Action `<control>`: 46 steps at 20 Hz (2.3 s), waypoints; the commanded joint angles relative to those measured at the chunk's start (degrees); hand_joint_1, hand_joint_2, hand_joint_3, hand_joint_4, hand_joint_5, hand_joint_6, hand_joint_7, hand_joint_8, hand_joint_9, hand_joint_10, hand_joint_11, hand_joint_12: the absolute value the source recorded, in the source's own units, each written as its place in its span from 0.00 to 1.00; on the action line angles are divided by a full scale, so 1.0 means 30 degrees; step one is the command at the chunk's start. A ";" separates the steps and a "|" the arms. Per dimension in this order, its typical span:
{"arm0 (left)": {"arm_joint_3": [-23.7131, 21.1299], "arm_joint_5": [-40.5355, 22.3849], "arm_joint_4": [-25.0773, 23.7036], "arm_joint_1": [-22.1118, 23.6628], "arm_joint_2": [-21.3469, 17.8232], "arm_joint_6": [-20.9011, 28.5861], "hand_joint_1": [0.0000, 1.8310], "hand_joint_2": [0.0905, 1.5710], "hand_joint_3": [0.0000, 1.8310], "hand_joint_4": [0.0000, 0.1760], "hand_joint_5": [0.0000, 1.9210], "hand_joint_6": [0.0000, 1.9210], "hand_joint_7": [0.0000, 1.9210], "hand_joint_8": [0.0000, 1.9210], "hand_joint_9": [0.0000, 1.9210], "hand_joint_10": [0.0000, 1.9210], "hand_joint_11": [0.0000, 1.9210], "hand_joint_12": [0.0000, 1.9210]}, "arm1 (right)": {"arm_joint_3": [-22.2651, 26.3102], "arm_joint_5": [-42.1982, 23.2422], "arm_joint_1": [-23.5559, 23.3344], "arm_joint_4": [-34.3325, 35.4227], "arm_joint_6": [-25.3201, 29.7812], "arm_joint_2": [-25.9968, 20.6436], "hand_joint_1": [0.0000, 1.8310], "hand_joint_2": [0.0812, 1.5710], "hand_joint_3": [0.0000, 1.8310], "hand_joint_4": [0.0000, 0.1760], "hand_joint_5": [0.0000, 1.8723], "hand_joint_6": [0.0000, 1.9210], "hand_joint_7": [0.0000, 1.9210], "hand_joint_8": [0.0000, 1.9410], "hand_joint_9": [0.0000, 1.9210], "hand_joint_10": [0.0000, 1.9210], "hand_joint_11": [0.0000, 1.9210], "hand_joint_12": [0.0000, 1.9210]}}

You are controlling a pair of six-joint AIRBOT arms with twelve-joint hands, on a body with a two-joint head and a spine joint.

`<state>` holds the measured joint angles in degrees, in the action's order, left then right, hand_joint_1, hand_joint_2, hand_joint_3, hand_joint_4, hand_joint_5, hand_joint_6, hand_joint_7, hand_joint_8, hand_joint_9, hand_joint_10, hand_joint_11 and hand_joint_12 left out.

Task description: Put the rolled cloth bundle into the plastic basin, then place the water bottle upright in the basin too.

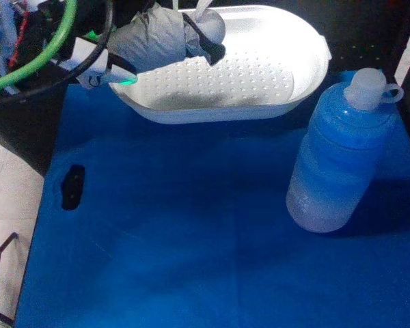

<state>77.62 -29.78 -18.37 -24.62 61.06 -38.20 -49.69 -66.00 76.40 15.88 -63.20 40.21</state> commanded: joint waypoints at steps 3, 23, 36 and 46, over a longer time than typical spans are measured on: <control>0.0962 -0.1259 0.1540 0.0908 0.0963 -0.1176 0.91 0.71 0.00 1.00 0.41 1.00 0.50 1.00 0.61 1.00 0.68 1.00 | -0.0147 -0.2285 -0.0110 0.0192 0.0089 0.0106 0.29 0.78 0.00 0.41 0.04 0.00 0.09 0.00 0.10 0.00 0.00 0.30; 0.7775 0.1686 0.5875 -0.0366 0.7228 -0.1256 0.90 0.68 0.00 1.00 0.42 1.00 0.51 1.00 0.63 1.00 0.71 1.00 | -0.0644 -0.2294 -0.0158 0.0114 0.0100 0.0744 0.31 0.76 0.00 0.23 0.04 0.00 0.07 0.00 0.08 0.00 0.00 0.32; 0.8233 0.2028 0.5936 -0.0840 0.7484 -0.1008 0.41 0.61 0.00 0.42 0.46 0.00 0.31 0.48 0.31 0.72 0.34 0.93 | -0.0642 -0.2298 -0.0158 0.0125 0.0106 0.0767 0.30 0.78 0.00 0.29 0.05 0.00 0.09 0.00 0.09 0.00 0.00 0.31; 0.4180 -0.0060 0.3654 -0.0385 0.3368 -0.0901 0.22 0.52 0.00 1.00 0.00 0.00 0.00 0.00 0.00 0.00 0.00 0.24 | -0.0472 -0.2294 -0.0152 0.0209 0.0134 0.0702 0.30 0.79 0.00 0.37 0.04 0.00 0.08 0.00 0.08 0.00 0.00 0.28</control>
<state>89.45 -22.65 -8.10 -26.68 70.46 -41.12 -51.05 -66.08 76.38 16.08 -63.18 42.59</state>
